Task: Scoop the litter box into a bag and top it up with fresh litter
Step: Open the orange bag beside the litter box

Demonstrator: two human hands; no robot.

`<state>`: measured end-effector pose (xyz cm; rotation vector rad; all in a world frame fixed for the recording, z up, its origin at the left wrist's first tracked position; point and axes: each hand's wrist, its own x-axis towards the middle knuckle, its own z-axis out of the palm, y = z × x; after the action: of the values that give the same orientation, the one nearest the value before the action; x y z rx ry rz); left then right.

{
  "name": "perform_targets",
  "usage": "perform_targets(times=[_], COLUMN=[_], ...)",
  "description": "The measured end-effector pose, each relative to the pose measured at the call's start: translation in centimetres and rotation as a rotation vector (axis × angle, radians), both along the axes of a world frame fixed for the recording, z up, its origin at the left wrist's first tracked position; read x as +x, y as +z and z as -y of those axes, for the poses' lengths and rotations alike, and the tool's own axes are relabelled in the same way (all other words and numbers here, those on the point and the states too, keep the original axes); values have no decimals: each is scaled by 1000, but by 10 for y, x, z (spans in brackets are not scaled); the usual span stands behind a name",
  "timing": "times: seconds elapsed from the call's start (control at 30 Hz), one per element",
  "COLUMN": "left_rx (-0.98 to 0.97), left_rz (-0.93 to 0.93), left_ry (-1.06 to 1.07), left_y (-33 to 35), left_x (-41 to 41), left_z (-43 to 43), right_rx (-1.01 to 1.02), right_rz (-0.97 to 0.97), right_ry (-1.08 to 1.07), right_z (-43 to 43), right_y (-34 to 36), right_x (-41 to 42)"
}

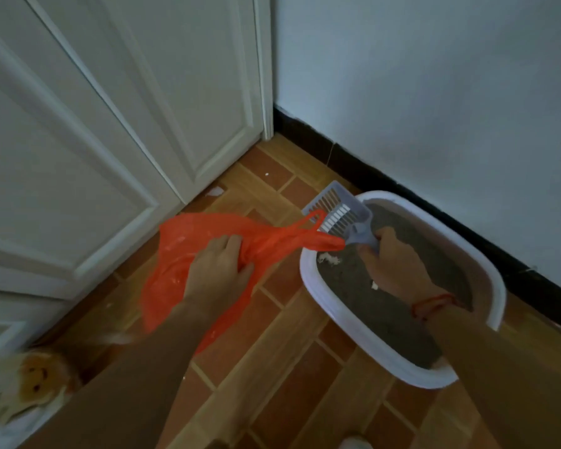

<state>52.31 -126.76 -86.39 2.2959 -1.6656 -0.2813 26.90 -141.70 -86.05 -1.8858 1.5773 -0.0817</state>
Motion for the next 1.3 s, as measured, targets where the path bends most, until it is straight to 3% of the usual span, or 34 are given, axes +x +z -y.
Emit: perform_targets(times=[0.23, 0.47, 0.7, 0.83, 1.03, 1.13, 1.3], left_rx=[-60, -135, -123, -114, -107, -121, -162], left_rz=[-10, 17, -59, -162, -237, -280, -367], left_ry=[7, -39, -79, -91, -158, -161, -205], left_y=[-102, -142, -149, -147, -143, -143, -144], left_x=[19, 29, 42, 45, 46, 46, 40], left_z=[21, 35, 40, 42, 43, 45, 51], right_rx=[-75, -162, -144, -55, -134, 18, 392], right_rz=[67, 117, 180, 362, 433, 476, 465], right_ry=[25, -8, -49, -96, -94, -98, 114], right_z=[15, 36, 50, 57, 80, 82, 58], right_y=[-98, -139, -144, -133, -100, -91, -113], right_x=[27, 42, 57, 65, 87, 96, 111])
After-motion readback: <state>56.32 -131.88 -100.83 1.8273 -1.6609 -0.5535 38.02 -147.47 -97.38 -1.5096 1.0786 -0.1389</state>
